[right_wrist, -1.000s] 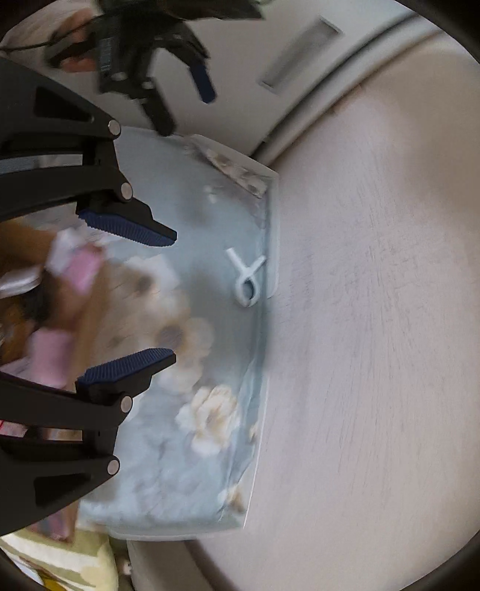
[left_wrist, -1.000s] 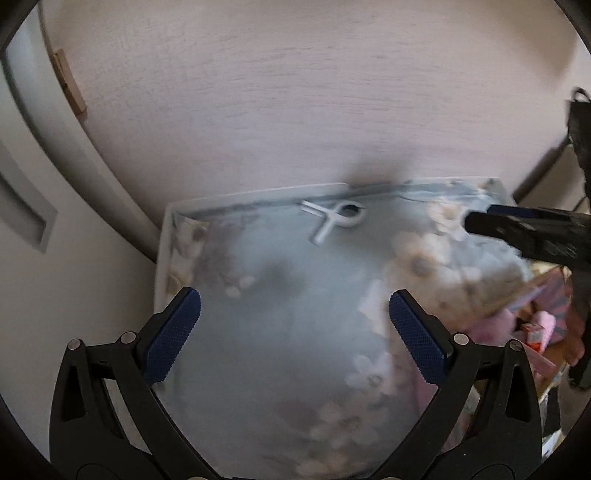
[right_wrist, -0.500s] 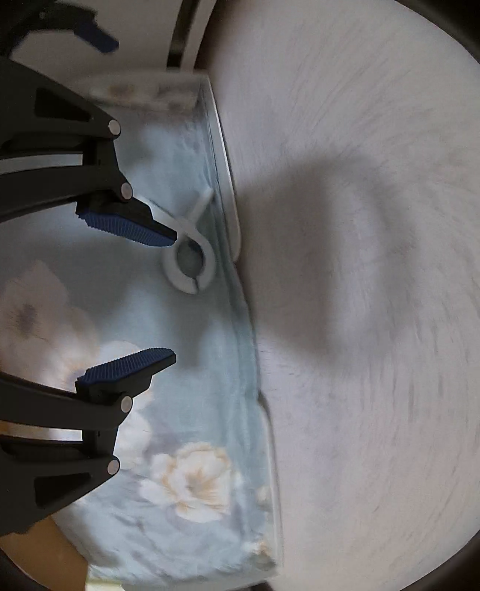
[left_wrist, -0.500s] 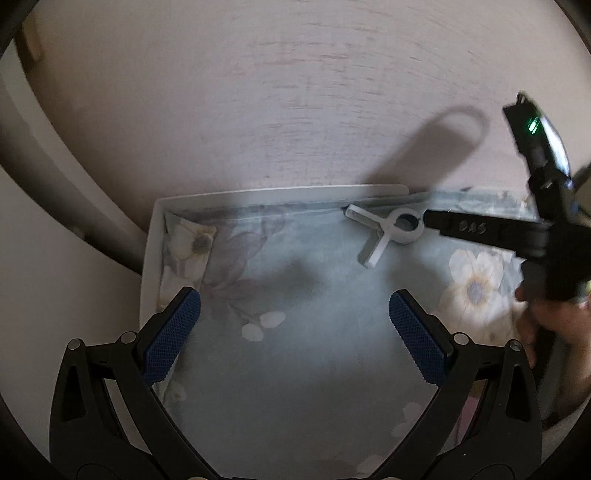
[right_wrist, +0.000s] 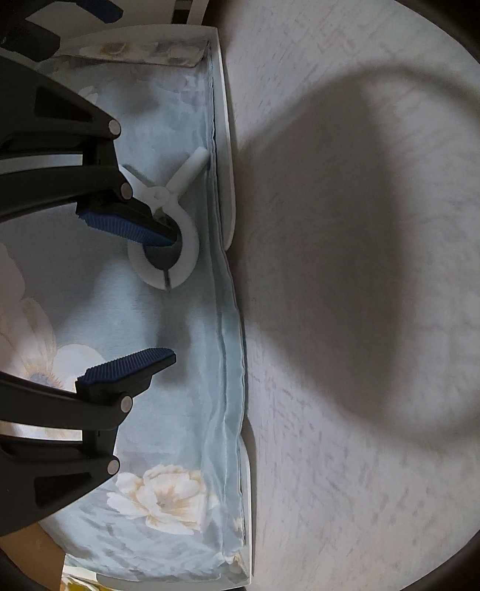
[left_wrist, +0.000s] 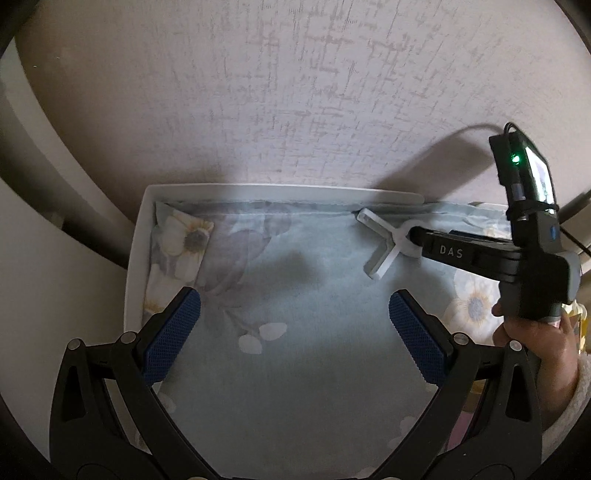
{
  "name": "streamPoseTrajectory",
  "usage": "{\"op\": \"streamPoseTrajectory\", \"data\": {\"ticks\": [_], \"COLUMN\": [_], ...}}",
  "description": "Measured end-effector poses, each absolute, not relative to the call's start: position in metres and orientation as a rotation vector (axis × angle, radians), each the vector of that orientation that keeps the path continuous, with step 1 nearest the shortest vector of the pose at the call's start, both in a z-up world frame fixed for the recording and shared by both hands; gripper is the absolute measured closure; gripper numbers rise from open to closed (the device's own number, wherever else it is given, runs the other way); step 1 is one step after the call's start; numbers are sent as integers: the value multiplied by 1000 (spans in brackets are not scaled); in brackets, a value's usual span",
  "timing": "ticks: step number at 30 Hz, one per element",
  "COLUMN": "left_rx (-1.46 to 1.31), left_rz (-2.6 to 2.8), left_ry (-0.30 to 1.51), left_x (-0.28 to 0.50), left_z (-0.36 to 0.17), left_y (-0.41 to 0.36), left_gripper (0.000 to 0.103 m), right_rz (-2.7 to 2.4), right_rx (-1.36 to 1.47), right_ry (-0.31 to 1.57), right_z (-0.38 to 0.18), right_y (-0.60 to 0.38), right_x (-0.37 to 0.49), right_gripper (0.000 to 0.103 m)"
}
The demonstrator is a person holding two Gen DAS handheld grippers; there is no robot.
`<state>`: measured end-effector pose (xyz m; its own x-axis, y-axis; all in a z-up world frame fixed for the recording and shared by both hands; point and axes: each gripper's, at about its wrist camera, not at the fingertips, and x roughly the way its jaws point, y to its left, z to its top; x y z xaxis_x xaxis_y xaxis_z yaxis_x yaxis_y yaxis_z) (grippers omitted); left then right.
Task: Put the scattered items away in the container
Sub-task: 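Grasp the white plastic clip with the right gripper, then lift the white clip and carry it over the cardboard box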
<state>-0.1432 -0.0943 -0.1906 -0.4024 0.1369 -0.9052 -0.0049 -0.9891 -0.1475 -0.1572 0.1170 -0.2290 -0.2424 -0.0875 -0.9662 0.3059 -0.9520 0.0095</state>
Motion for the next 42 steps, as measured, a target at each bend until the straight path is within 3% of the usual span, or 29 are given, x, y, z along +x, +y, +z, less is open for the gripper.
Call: {"op": "streamPoseTrajectory", "data": {"ticks": [3, 10, 13, 16, 18, 21, 26, 42], "left_rx": [-1693, -1703, -1698, -1704, -1666, -1628, -1679, -1594], "left_rz": [2539, 2522, 2529, 2543, 2582, 2641, 2643, 2691], "left_ry": [-162, -174, -186, -246, -304, -298, -224, -214], "left_x": [-148, -152, -151, -146, -133, -117, -111, -71], "left_z": [-199, -209, -211, -208, -199, -190, -190, -149], "left_y": [-90, -86, -89, -103, -121, -139, -146, -135], "left_gripper": [1, 1, 2, 13, 14, 32, 82, 84], "right_rz": [-2292, -2233, -2220, -2201, -2191, -2181, -2176, -2248], "right_rx": [1728, 1694, 1690, 1702, 1703, 1688, 1645, 1435], "right_ry": [297, 271, 269, 230, 214, 182, 173, 35], "right_z": [-228, -225, -224, -224, -221, -214, -199, -90], "right_y": [117, 119, 123, 133, 140, 150, 163, 237], "right_x": [-155, -149, -147, -146, -143, -138, -129, -94], "right_gripper": [50, 79, 80, 85, 86, 87, 87, 87]}}
